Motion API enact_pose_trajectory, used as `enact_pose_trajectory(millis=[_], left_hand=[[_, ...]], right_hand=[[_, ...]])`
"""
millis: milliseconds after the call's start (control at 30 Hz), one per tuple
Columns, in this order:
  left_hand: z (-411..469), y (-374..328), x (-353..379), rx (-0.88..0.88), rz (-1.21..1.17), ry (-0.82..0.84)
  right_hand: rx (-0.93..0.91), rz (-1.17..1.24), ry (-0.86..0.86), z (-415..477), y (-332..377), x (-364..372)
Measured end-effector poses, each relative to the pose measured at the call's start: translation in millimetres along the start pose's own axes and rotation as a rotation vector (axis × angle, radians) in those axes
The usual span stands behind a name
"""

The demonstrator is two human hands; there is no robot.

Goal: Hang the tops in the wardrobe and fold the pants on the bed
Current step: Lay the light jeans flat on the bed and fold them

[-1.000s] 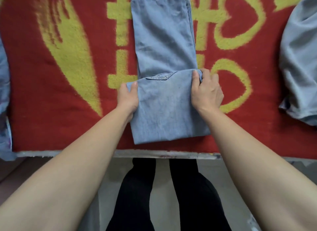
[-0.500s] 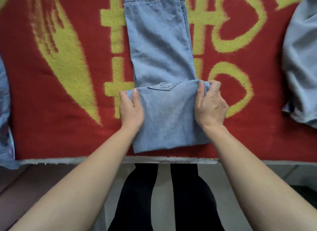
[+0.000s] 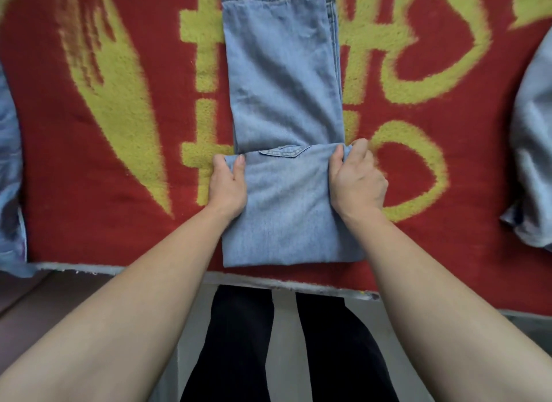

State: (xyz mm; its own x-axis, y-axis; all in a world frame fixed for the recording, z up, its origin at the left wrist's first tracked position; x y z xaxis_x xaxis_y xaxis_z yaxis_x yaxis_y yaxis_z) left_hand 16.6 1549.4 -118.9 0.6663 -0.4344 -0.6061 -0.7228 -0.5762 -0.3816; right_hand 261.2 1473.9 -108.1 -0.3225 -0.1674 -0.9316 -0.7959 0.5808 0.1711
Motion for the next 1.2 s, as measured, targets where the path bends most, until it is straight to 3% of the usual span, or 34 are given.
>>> enact_pose_trajectory(millis=[133,233,367,500,633,800,1000,1100,1200], left_hand=[[3,-2,-4,-0.072,-0.025,0.030],[6,-7,-12,-0.145,0.008,0.021],[23,-53,-42,-0.065,-0.078,-0.112],[70,-122,-43,-0.075,-0.474,0.099],[105,-156,-27,-0.116,-0.618,0.245],[113,-155,-22,-0.187,-0.648,0.331],[79,-169,-57,0.003,-0.571,0.325],[44,-175,-84,0.118,-0.513,0.358],[-3,-162,-104,0.249,-0.367,0.404]], right_hand=[[-0.047,0.015,0.146,8,1,-5],[0.031,0.061,0.289,21,2,-15],[-0.022,0.083,0.123,54,20,-48],[0.015,0.375,0.086,118,50,-49],[0.133,0.609,0.118,183,74,-37],[0.066,0.648,0.170,206,59,-47],[-0.131,0.557,0.021,168,81,-105],[-0.148,0.684,-0.050,129,78,-138],[-0.168,0.725,0.001,79,70,-163]])
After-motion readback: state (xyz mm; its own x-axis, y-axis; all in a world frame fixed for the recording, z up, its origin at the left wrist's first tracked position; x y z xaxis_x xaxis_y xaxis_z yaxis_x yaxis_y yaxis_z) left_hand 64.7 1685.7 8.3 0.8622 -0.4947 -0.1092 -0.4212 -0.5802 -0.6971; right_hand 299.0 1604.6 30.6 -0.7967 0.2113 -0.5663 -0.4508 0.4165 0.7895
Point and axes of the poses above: each hand's wrist, its own z-axis towards the middle knuckle, its own x-axis out of the palm, y = z × x, the point moved 7 cm from there along z, towards the middle knuckle, and after that the axes turned 8 degrees about -x, right-handed, at the moved point
